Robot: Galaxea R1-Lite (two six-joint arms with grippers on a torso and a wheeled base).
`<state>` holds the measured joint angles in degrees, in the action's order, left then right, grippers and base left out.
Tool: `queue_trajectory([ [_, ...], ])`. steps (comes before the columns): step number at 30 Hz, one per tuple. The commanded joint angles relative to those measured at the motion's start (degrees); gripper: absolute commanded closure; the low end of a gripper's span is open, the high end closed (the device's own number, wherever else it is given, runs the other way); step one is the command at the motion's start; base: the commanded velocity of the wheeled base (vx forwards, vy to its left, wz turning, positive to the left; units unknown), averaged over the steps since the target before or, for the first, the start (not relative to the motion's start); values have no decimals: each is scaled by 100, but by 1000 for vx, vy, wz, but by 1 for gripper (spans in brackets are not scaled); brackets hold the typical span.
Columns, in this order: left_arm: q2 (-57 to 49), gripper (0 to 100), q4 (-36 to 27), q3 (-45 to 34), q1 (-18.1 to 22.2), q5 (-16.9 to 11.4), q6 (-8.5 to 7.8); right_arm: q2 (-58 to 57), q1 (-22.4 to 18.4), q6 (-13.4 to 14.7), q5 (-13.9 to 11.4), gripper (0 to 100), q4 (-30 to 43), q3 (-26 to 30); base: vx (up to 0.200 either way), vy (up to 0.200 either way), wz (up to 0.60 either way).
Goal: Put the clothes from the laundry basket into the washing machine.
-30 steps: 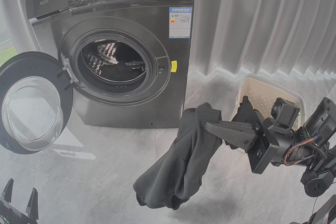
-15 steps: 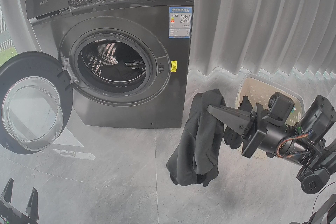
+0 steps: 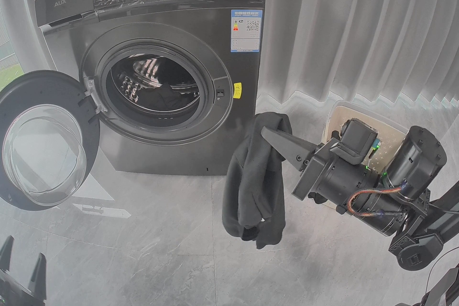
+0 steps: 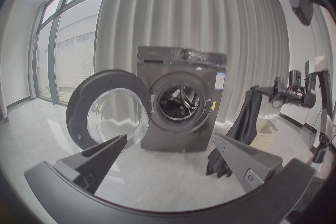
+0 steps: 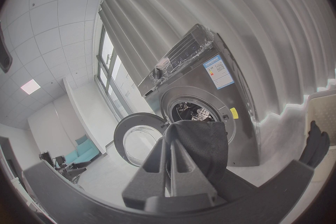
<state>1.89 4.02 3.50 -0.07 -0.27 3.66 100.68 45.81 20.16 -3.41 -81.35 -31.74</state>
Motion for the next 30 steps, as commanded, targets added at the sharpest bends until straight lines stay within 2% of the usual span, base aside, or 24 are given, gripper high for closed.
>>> queue_trajectory([
  [1, 1217, 0, 257, 1399, -177, -334, 21, 180, 86, 155, -10, 100, 49, -350, 0, 0, 0],
  [4, 2140, 0, 371, 1601, -450, -896, -84, 373, 86, 190, -10, 100, 5, -517, 0, 0, 0],
  [6, 2421, 0, 468, 1636, -546, -1089, -111, 417, 68, 190, -10, 100, 14, -622, 0, 0, 0],
  [7, 2834, 0, 635, 1636, -687, -1318, -120, 435, 59, 199, -10, 100, 49, -754, 0, 0, 0],
  [11, 3740, 0, 986, 1707, -1056, -1599, -120, 567, 15, 216, -19, 100, 31, -921, 0, 0, 0],
  [18, 4979, 0, 1760, 1707, -1988, -1617, -76, 698, -99, 322, 25, 100, -13, -1264, 0, 0, 0],
  [22, 5462, 0, 2023, 1707, -2234, -1626, -102, 786, -108, 357, 34, 100, -30, -1352, 0, 0, 0],
  [26, 6166, 0, 2357, 1680, -2691, -1652, -84, 874, -134, 357, 43, 100, -39, -1431, 0, 0, 0],
  [30, 6684, 0, 2551, 1672, -2849, -1652, -84, 883, -204, 383, 51, 100, -39, -1457, 0, 0, 0],
])
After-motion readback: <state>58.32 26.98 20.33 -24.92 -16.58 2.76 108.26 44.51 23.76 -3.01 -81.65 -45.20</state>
